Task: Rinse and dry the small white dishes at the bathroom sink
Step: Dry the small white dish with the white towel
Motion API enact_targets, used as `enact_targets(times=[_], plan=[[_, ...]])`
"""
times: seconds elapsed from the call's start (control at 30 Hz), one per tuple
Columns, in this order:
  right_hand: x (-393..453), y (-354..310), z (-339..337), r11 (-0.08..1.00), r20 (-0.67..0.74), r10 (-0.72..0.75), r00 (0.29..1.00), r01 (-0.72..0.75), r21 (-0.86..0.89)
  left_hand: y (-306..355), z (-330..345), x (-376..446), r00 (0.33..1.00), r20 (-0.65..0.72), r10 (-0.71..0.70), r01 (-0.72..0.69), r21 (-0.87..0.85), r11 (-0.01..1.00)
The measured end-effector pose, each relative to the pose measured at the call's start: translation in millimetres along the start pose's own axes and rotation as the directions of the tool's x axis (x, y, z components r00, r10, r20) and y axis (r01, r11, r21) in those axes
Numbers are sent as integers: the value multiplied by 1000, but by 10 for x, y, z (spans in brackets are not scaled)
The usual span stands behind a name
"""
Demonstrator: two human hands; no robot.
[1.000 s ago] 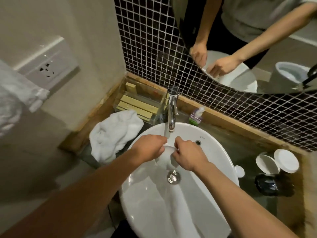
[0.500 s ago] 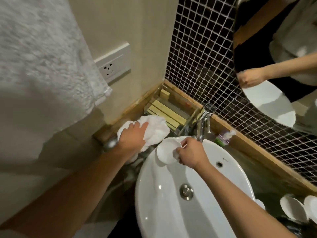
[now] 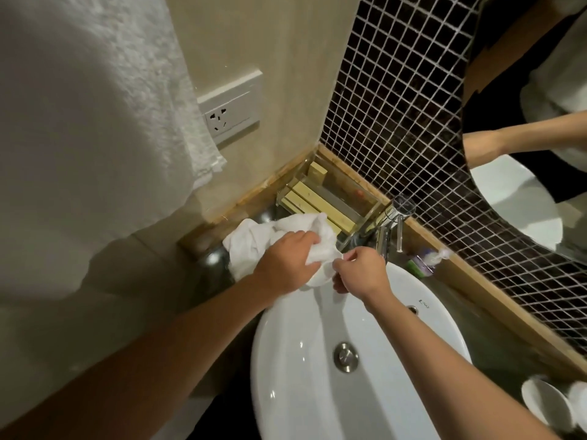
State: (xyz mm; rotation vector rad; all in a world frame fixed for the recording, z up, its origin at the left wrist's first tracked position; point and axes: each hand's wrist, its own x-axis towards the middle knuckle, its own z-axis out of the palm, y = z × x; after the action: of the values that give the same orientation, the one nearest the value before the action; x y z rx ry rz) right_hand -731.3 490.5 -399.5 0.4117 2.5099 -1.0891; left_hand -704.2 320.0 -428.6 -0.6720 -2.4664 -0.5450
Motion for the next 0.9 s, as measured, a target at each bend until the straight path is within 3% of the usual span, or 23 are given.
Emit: enact_targets(times=[0.07,0.13,0.27,0.37,0.53,0.67,0.9], plan=[[-3,30,-3,1000,10,14,1000,-13,-3,43,-1,-11,981,-10,192,-191,47,980],[-10,67,-4,1000,12,23,1000,-23,-10,83,30,-39,974,30,224,-224,15,974],[-14,112,18,1000,10,27,1000,-27,-13,114,149,-128,982,161,-102,131,-178,975],[-22,139,47,998,12,6,1000,-5,-60,103,203,-170,964,240,-116,145,-107,984],[-2,164,19,999,35,33,999,-33,-19,-1,231,-186,950,254,-183,178,43,983],[20,176,15,999,42,50,998,-50,-1,-86,216,-138,814,386,-434,408,152,900],[27,141,84,992,85,77,993,-85,91,106,305,64,755,396,-522,493,181,851]])
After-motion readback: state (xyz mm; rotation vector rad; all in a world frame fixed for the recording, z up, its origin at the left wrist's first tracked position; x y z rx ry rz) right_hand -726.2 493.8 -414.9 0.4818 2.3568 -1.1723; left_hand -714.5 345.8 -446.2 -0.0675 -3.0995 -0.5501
